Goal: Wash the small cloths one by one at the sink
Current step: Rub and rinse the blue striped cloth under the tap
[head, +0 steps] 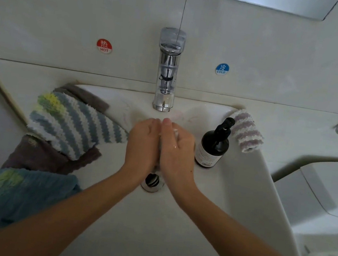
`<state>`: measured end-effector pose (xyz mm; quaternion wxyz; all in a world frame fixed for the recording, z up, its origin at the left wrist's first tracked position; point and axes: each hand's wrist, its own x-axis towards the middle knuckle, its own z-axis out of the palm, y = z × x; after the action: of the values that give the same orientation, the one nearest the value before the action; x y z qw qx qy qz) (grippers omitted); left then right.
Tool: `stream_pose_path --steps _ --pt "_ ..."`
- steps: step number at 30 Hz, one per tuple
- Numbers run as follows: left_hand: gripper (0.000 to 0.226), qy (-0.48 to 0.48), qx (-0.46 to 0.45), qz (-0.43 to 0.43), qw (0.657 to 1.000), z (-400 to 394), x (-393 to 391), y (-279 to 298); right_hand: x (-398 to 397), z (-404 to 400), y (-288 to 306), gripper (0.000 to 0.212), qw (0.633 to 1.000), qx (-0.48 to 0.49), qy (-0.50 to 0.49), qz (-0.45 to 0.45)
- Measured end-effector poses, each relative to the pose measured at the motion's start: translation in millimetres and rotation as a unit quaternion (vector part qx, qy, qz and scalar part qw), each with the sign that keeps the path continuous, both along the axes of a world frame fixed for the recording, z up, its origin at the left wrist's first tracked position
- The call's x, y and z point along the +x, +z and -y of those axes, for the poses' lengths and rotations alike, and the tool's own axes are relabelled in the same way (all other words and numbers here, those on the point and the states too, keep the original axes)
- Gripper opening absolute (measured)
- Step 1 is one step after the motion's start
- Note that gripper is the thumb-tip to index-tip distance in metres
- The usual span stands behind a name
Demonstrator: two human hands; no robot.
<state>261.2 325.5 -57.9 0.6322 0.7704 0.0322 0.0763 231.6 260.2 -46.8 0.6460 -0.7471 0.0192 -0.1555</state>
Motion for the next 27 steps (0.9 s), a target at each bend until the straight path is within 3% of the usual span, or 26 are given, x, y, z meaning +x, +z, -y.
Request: stream_pose_path --steps 4,8,13,18,23,27 --pt "0.038 -0.014 0.016 0.048 0.999 7 -31 6 23 11 -1 0.051 0.999 0.032 -0.025 -0.024" --pt "0.040 0.013 -0.006 0.031 0.999 1 -5 7 -1 0 -4 0.047 1.000 0.016 -0.012 -0.002" --pt "0.038 -0.020 0.004 0.030 0.999 8 -34 9 20 10 -1 0.055 0.998 0.039 -0.029 -0.032" --pt "0.045 0.005 0.003 0.010 1.000 -3 -7 3 -2 0 -2 0.047 0.999 0.028 0.009 -0.032" --pt "0.037 -0.023 0.009 0.029 0.999 11 -31 7 22 10 -1 0.051 0.997 0.060 -0.039 -0.041" --pt "0.042 0.001 -0.001 0.035 0.999 -2 -10 1 -6 4 -3 0.046 0.999 0.030 0.023 -0.039"
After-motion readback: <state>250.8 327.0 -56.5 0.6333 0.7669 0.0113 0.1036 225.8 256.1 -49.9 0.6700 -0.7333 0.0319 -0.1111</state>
